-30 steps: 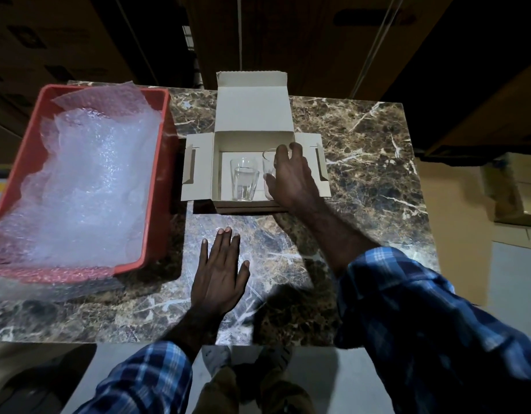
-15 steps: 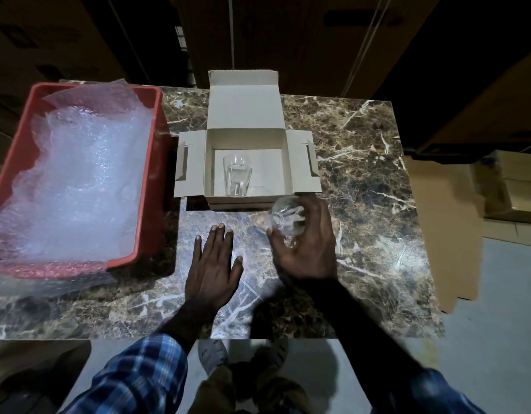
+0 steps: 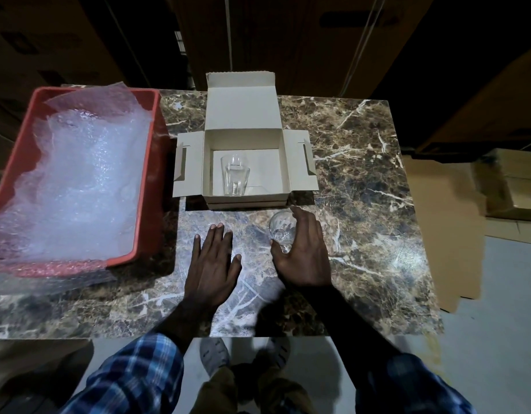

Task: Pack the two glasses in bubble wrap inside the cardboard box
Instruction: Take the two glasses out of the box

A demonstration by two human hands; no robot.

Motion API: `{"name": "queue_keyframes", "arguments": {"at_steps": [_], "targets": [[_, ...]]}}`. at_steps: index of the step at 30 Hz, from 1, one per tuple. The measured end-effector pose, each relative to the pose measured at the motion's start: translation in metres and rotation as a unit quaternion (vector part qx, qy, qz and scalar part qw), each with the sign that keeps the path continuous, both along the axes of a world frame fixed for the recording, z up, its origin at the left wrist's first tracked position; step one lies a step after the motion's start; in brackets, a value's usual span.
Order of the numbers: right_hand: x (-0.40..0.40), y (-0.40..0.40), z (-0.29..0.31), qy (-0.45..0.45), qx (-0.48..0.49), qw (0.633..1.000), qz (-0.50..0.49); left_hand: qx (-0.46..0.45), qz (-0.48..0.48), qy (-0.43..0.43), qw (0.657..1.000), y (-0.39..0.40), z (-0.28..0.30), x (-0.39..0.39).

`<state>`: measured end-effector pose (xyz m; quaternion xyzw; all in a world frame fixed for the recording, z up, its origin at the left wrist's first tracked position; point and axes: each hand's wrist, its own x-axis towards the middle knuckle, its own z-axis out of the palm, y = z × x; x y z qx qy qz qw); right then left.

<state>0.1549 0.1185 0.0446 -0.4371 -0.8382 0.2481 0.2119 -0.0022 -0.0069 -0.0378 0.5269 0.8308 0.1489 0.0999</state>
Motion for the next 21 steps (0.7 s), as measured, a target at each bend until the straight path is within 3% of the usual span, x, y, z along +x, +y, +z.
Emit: {"name": "queue_keyframes", "arguments": {"at_steps": [3,8,13,15,18,21], "targets": [[0.0,0.002,-0.002,-0.017,-0.014,1.0,-0.006,0.049,-0.004,0.028,0.998,0.006,0.01,0.002],[0.001,0.002,-0.003,-0.026,-0.078,0.997,-0.014,0.224,0.004,0.061,0.973,0.032,0.048,0.0],[0.002,0.002,-0.002,-0.019,-0.114,0.993,-0.02,0.283,0.0,0.047,0.958,0.087,0.086,-0.023],[0.002,0.001,0.0,-0.016,-0.125,0.992,-0.025,0.253,0.018,0.029,0.967,0.115,0.1,-0.032],[0.001,0.001,0.0,-0.017,-0.126,0.992,-0.026,0.09,0.06,-0.019,0.994,0.152,0.103,-0.05],[0.002,0.0,0.001,-0.018,-0.126,0.992,-0.019,-0.046,0.086,-0.018,0.995,0.174,0.094,-0.067]]}}
